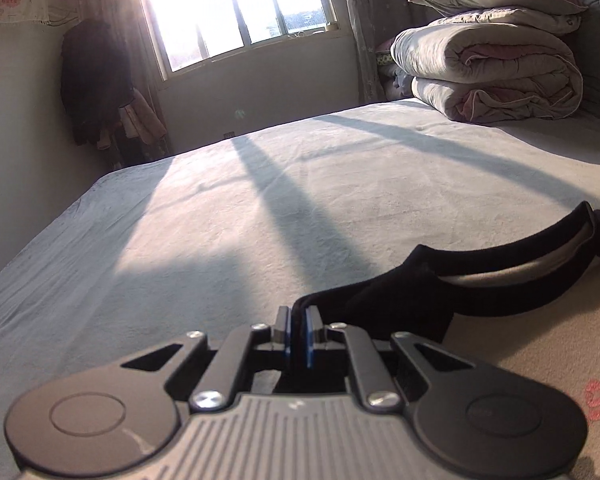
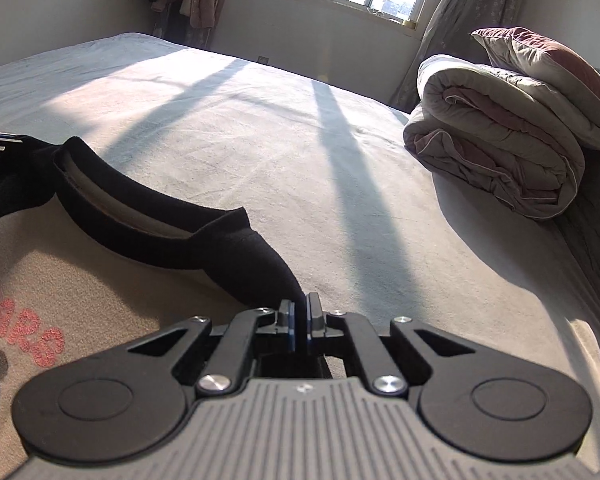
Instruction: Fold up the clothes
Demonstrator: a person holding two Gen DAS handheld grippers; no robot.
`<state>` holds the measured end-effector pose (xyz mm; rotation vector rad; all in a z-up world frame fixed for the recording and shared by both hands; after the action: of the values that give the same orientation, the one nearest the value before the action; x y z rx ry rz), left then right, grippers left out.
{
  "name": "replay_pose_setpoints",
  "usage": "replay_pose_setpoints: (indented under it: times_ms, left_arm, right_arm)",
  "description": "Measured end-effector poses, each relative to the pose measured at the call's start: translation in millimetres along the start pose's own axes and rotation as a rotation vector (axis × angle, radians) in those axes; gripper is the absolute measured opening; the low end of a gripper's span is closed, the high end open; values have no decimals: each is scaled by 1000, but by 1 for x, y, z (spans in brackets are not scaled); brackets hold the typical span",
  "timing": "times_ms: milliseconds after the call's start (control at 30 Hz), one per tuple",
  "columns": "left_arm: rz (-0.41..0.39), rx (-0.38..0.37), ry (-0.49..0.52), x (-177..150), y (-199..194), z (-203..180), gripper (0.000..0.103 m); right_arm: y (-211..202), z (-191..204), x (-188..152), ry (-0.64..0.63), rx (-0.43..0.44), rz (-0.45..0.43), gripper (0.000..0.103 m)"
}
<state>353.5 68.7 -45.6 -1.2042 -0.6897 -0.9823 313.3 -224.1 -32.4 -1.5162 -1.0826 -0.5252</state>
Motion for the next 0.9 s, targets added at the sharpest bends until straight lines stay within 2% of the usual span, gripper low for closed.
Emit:
replay_pose_setpoints:
  times_ms: [133, 200, 300, 333, 367, 400, 467, 500, 533, 700, 800, 900]
  left_arm:
    - [35, 4, -24, -22, 17, -2, 9]
    - [40, -9, -56, -22, 5, 0, 13]
    - [49, -29, -104, -21, -12, 3, 28]
    - [52, -35, -120, -21, -17, 4, 35]
    - [55, -42, -136, -21, -23, 5, 36]
    - [57, -48, -152, -21, -29, 6, 37]
    - [63, -61, -184, -21, -40, 8, 42]
    - [66, -68, -200, -21, -46, 9, 45]
    - [69, -74, -216, -21, -51, 9, 49]
    - [83, -107, -295, -21, -80, 14, 50]
    - [88, -156, -277, -28, -120, 6, 57]
    - [119, -200, -265, -39, -155, 1, 65]
  right_arm:
    - [25, 15, -13, -14, 5, 39, 4]
    - [30, 17, -18, -17, 3, 42, 5]
    - [29, 14, -19, 5, 6, 39, 7]
    - [26, 12, -17, 24, 19, 44, 14]
    - [23, 9, -16, 47, 36, 51, 19]
    - [17, 5, -15, 76, 50, 59, 20]
    - [4, -4, -14, 134, 62, 67, 40]
    - [-5, -10, -14, 167, 77, 74, 43]
    - [-13, -15, -16, 193, 95, 84, 44]
    - [-68, -28, -34, 257, 136, 129, 44]
    - [-102, -33, -51, 284, 152, 158, 45]
    - [-134, -36, -68, 309, 184, 187, 52]
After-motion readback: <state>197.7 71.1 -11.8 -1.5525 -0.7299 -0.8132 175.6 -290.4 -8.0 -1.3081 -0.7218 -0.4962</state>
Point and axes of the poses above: each gripper's, at about its wrist camera, not at the fingertips, and y roughly the way its jaws point, z to its left, x to its top, the point moved 2 cm from there along y, roughly the way its jaws point, and after that the axes turned 5 degrees about -z, right-handed, at the moved point
